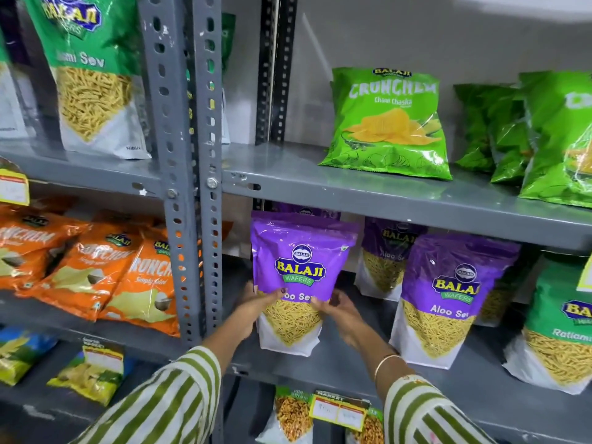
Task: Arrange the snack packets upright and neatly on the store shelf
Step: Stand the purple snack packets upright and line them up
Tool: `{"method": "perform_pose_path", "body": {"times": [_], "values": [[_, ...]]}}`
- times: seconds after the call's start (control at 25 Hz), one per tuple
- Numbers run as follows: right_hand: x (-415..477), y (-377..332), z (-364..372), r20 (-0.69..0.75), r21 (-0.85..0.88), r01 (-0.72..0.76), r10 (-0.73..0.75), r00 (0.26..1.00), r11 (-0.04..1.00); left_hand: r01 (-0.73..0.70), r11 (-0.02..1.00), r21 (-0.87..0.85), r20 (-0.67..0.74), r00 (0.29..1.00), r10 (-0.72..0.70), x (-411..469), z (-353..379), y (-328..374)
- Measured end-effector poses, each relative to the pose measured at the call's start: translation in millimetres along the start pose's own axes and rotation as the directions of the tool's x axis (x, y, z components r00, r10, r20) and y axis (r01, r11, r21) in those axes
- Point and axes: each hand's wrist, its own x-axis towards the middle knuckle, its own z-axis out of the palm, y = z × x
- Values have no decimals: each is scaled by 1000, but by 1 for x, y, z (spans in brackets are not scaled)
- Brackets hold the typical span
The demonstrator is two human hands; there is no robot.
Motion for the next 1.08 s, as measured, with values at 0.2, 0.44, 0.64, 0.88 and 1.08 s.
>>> {"method": "perform_pose_path", "body": {"times": [0.2,0.44,0.64,0.88,1.08], "values": [[-13,42,22,-27,-100,0,-3,1000,995,53,990,134,39,998,-58,0,-13,-41],[-15,40,33,-74,-191,-49,35,997,980,63,984,166,23,997,-67,3,-26,-42],[-41,32,0,-381,-369,30,-180,907,929,-125,841,527,-232,931,283,-21,-8,-68],[-84,23,-118,-764,-597,-175,-488,423,783,-553,344,759,252,736,628,-84,108,-123],[-56,27,-244,-562,-453,-54,-238,792,890,-287,817,501,195,957,216,-45,223,-101]]}}
